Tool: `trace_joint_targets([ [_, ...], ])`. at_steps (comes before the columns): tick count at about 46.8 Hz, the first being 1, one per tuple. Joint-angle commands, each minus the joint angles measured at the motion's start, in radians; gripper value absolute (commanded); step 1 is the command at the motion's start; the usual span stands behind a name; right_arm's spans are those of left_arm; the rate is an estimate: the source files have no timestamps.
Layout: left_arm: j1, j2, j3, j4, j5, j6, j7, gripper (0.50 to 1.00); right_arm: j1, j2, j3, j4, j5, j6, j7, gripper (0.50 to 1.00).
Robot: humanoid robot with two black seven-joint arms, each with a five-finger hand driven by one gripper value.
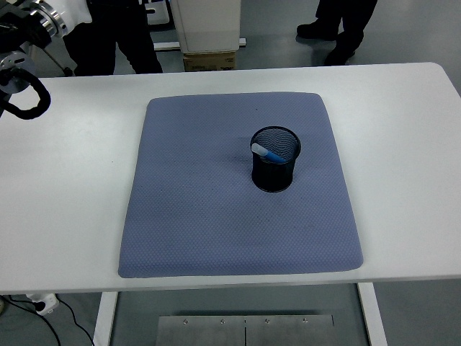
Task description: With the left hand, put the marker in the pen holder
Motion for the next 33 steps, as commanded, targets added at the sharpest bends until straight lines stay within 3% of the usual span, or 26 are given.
trace_joint_targets([
  [1,0.039,0.009,-0.042,0.0,-0.001,0.001,0.0,1.0,0.0,0.0,0.0,0.0,0.0,0.0,0.0,1.0],
  [11,0.157,0.043,-0.152,0.0,-0.001,0.001,-0.001,1.0,0.0,0.0,0.0,0.0,0.0,0.0,0.0,1.0],
  [25,0.38,0.045,-0.352,0.0,0.0,0.001,-0.003,1.0,0.0,0.0,0.0,0.0,0.0,0.0,0.0,1.0],
  [26,0.427,0.043,-0.402,0.0,0.002,0.001,-0.003,1.0,0.0,0.0,0.0,0.0,0.0,0.001,0.0,1.0],
  [33,0.507,0.04,-0.478,0.001,0.007,0.001,-0.001,1.0,0.0,0.0,0.0,0.0,0.0,0.0,0.0,1.0],
])
